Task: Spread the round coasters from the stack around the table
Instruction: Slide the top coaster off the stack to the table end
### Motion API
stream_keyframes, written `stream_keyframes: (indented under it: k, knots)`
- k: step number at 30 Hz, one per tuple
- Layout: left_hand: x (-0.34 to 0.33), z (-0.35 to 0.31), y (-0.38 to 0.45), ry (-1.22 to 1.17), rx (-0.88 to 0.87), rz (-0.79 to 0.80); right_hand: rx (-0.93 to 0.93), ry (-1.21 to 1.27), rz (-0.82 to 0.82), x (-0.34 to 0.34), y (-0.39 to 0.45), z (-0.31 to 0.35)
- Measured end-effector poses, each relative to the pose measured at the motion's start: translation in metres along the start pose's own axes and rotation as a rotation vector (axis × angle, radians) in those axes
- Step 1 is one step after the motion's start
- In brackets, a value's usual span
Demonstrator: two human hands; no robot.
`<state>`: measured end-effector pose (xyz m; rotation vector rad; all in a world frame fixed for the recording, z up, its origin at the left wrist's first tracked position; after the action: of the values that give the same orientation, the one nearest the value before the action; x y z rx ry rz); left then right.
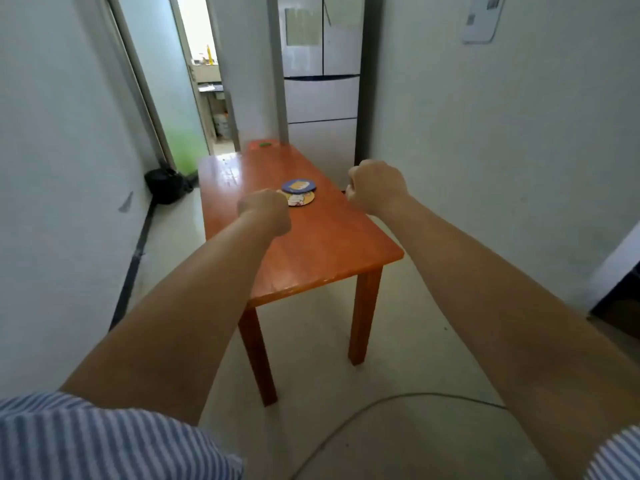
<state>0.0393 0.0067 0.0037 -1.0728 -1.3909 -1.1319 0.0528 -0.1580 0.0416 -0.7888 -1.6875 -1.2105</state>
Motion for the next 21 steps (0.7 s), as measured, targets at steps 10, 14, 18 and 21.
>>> stream_keyframes:
  k: [10, 14, 18, 21]
  knots:
    - [-0.085, 0.047, 0.195, 0.031, 0.045, 0.046, 0.028, 0.046, 0.201, -0.155, 0.167, -0.002]
    - [-0.117, 0.070, 0.274, -0.003, 0.076, 0.094, 0.047, 0.095, 0.255, -0.211, 0.247, 0.003]
    - [-0.155, 0.080, 0.337, -0.025, 0.090, 0.200, 0.049, 0.128, 0.348, -0.270, 0.303, 0.007]
    - [-0.187, 0.084, 0.380, -0.041, 0.085, 0.265, 0.055, 0.155, 0.384, -0.312, 0.338, 0.005]
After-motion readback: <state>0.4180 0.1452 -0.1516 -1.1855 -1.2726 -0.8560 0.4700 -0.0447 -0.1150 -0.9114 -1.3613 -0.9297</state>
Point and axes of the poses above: each hand's wrist, its own y-axis towards the middle knuckle, its own x-axis out of the back of the hand, z = x × y, the point moved 4 cm from there along y, towards the middle knuckle, and after that the axes turned 11 degrees about -y, right-handed, at the moved point
